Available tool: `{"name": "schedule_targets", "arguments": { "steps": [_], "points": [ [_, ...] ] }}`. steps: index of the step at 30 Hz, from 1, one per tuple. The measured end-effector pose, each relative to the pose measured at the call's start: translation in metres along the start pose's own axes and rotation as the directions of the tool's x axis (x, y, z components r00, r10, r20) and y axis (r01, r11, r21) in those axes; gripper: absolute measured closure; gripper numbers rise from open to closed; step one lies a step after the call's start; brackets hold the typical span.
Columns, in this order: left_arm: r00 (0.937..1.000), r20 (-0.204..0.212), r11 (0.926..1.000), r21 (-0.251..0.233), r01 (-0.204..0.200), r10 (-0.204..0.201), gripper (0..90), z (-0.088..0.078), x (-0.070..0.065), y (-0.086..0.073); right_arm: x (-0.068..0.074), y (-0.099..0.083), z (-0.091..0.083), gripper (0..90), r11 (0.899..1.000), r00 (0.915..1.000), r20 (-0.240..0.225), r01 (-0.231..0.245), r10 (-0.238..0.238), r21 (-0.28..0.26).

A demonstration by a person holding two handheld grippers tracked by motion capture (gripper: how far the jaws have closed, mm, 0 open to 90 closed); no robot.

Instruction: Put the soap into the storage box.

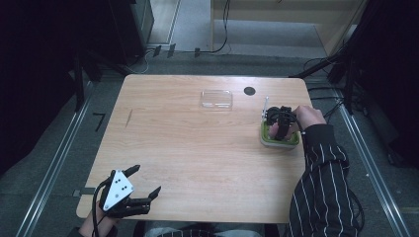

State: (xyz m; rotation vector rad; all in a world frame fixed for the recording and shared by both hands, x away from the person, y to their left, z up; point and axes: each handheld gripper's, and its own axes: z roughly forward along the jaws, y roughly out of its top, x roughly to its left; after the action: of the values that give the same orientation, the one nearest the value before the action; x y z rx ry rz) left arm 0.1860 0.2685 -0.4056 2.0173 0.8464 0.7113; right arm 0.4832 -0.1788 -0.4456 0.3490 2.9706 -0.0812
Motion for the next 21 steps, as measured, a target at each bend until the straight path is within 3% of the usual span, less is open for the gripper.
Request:
{"name": "schedule_targets", "arguments": {
  "steps": [21],
  "points": [
    [1.0000,0.001,1.0000,0.001,0.001,-0.001,14.0,0.0005,0.0001,0.0001,0.0005,0.0001,0.0013,38.2,1.000,0.9999,0.004,0.013,-0.013,-0.005]
  ]
}}
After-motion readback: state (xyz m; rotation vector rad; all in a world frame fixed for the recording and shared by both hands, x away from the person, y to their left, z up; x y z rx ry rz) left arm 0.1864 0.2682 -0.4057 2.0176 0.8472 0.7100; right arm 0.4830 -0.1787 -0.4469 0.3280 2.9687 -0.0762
